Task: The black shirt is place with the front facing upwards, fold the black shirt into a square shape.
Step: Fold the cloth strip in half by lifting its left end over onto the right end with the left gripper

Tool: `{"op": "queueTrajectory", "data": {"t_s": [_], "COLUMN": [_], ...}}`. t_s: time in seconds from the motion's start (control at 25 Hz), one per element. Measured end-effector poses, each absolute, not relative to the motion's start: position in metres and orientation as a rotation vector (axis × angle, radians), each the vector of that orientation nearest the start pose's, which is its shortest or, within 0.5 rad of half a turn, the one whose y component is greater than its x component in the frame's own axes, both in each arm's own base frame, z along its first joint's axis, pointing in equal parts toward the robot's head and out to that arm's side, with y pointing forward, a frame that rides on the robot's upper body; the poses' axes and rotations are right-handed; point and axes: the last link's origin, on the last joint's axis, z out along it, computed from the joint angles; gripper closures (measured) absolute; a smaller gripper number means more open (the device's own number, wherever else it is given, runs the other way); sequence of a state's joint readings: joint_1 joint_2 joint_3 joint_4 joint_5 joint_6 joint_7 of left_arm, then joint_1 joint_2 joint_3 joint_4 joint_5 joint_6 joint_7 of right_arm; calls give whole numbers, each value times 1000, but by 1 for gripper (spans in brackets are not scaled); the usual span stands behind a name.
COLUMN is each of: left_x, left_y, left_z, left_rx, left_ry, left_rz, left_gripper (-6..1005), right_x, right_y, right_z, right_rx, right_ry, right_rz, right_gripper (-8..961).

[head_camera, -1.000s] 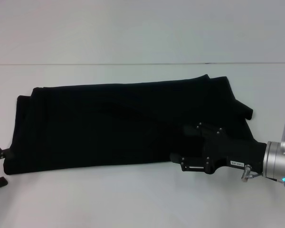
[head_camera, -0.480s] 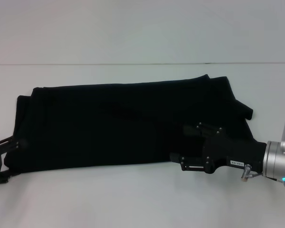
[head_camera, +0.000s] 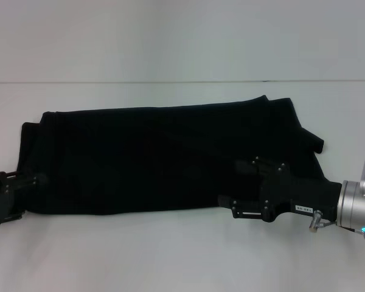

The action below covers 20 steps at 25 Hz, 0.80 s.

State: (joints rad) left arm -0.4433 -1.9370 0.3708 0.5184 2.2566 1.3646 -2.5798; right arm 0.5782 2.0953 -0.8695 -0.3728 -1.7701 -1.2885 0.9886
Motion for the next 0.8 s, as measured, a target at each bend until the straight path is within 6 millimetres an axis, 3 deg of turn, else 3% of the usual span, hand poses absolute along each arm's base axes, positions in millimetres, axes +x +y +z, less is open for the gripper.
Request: {"op": "queueTrajectory", "data": {"t_s": [0.24, 0.68, 0.76, 0.8], "left_x": [-379, -380, -380, -380], "left_y": [311, 312, 312, 312], "left_z": [60, 55, 56, 56], "left_rx": [1846, 1862, 1868, 1872], "left_ry": [2768, 2788, 2784, 2781], "left_rz": [933, 904, 910, 911], "left_gripper": [246, 721, 944, 946], "right_x": [259, 259, 259, 259], "right_y": [335, 336, 336, 336], "right_z": [-63, -63, -63, -63], "right_rx": [-2672, -2672, -2671, -2671], "right_ry": [390, 392, 394, 395], "right_rz": [652, 656, 656, 656], "right_gripper": [27, 27, 27, 27]}}
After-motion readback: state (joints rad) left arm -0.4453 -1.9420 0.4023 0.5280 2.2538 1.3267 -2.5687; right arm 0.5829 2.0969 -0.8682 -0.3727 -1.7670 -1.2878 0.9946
